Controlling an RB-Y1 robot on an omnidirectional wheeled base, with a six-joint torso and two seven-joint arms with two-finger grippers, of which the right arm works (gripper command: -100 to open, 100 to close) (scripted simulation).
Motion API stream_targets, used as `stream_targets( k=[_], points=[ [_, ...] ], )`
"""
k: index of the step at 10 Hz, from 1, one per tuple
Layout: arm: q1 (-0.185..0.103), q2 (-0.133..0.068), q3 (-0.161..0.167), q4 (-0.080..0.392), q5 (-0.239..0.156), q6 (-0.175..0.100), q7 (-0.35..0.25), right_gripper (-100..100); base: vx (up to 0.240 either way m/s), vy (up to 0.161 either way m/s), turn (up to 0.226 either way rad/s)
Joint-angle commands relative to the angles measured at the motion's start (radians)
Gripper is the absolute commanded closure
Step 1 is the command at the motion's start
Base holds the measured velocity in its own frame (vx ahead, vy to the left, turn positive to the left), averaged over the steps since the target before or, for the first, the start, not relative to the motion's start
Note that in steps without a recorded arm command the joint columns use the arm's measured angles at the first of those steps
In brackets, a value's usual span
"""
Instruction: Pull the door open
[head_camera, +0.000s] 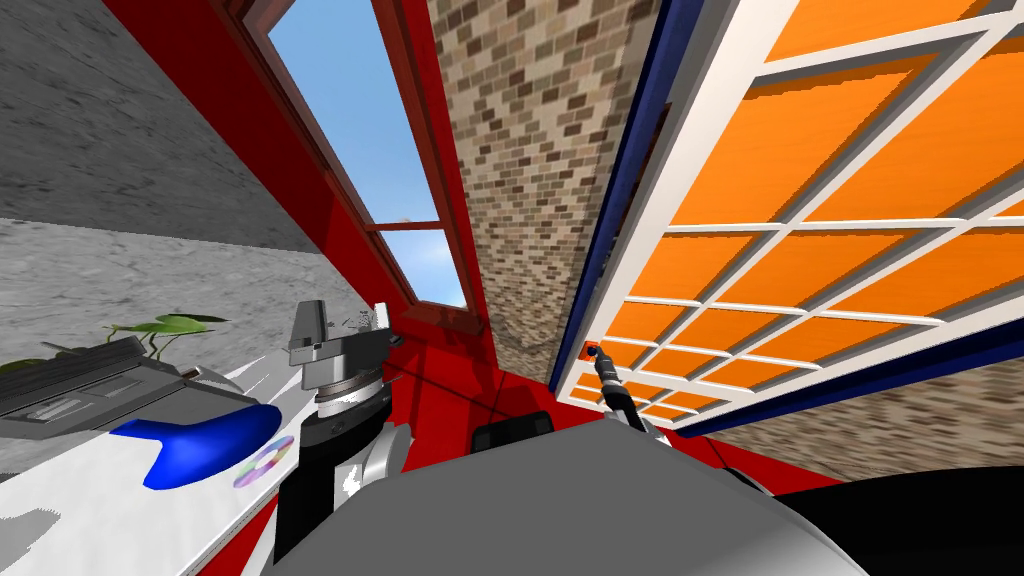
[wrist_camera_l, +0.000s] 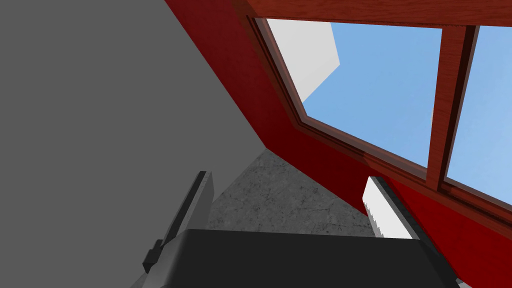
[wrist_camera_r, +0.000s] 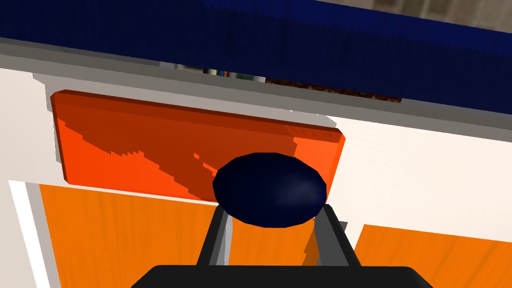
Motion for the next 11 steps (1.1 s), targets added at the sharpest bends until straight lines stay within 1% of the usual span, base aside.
stream_targets(
  k=[1, 2, 3, 4, 5, 6, 7, 9, 10, 11],
  points=[
    [-0.003, 0.006, 0.01, -0.005, -0.009, 0.008, -0.05, 100, -0.063, -0.01, 0.032],
    [-0.003, 0.006, 0.01, -0.005, -0.009, 0.008, -0.068, 100, -0.044, -0.01, 0.024],
    [-0.005, 0.008, 0.013, -0.006, -0.016, 0.01, -0.102, 100, -0.036, -0.014, 0.048],
    [-0.005, 0.008, 0.013, -0.006, -0.016, 0.01, -0.11, 100, -0.028, -0.011, 0.017],
    [-0.008, 0.009, 0.017, -0.006, -0.023, 0.012, -0.149, 100, -0.037, -0.014, 0.032],
    [-0.008, 0.009, 0.017, -0.006, -0.023, 0.012, -0.151, 100, -0.03, -0.012, 0.02],
    [-0.011, 0.01, 0.02, -0.007, -0.03, 0.014, -0.191, 100, -0.035, -0.004, 0.026],
    [-0.013, 0.011, 0.024, -0.007, -0.037, 0.016, -0.235, 100, -0.049, -0.019, 0.041],
    [-0.016, 0.012, 0.028, -0.008, -0.044, 0.018, -0.268, 100, -0.048, -0.016, 0.031],
    [-0.016, 0.012, 0.028, -0.008, -0.044, 0.018, -0.276, 100, -0.035, -0.011, 0.014]
  ],
)
